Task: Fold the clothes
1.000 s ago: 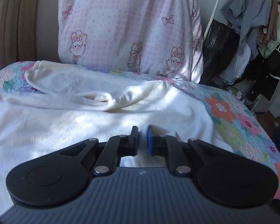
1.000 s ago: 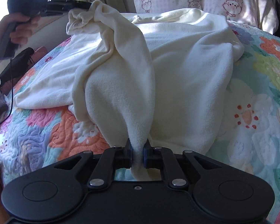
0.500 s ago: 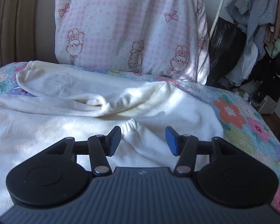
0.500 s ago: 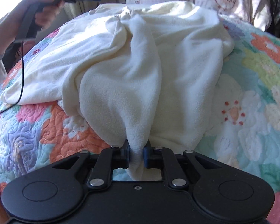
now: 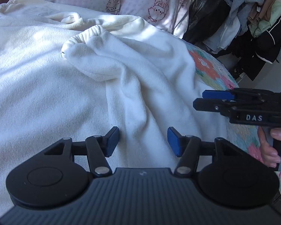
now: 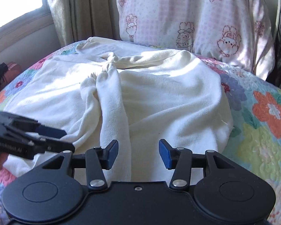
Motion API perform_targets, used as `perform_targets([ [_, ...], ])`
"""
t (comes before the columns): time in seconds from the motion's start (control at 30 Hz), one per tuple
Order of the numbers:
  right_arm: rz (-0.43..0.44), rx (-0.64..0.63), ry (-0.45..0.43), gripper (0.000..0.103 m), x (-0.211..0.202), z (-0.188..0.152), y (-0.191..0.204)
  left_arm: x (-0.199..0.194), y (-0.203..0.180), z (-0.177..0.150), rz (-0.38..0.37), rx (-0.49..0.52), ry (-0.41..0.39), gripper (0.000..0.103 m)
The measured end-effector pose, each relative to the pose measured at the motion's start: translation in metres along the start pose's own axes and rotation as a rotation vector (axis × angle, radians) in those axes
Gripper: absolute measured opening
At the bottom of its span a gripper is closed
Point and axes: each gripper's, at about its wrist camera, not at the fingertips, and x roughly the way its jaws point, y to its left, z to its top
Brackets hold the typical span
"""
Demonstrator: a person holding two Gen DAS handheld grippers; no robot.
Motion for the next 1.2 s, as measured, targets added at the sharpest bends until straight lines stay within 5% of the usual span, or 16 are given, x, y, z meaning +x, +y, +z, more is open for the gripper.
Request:
perform_targets([
  [0.07,0.063,0.076,0.006,0.054,0.016,0.001,-0.011,0.005,0.004,-0.005,-0.013,-0.016,0.009,0.033],
  [0.13,0.145,0.161,0.032,0.054,0.035,0.000,-0.020,0.009,0.009,-0.007,-0.016,-0.038,0.011,0.029],
  [0.17,0.169,0.184,0.057,0.043,0.041,-0.002,-0.020,0.010,0.011,-0.008,-0.018,-0.049,0.012,0.026],
  [0.2,0.192,0.205,0.082,0.015,0.047,-0.003,-0.021,0.011,0.013,-0.008,-0.022,-0.062,0.013,0.026],
  [0.23,0.215,0.226,0.107,0.005,0.053,-0.005,-0.021,0.012,0.015,-0.007,-0.026,-0.074,0.013,0.024],
  [0.37,0.184,0.276,0.023,0.006,0.030,-0.010,-0.028,0.014,0.022,-0.003,-0.024,-0.110,0.023,0.019],
  [0.53,0.075,0.307,-0.026,0.001,0.001,-0.007,-0.051,0.015,0.023,-0.003,0.002,-0.121,0.026,0.018],
  [0.87,-0.367,0.180,-0.093,0.002,-0.047,0.006,-0.091,0.010,0.023,-0.001,0.008,-0.118,0.021,0.018],
  [0.97,-0.158,0.260,-0.062,0.009,-0.033,0.002,-0.089,0.005,0.019,0.002,0.010,-0.090,-0.013,0.018],
  [1.1,0.070,0.444,-0.059,0.056,-0.001,-0.005,-0.082,0.003,0.014,0.003,0.017,-0.055,-0.057,0.018],
  [1.2,0.173,0.555,-0.055,0.056,0.026,-0.010,-0.079,0.004,0.010,0.001,0.044,-0.037,-0.065,0.015],
])
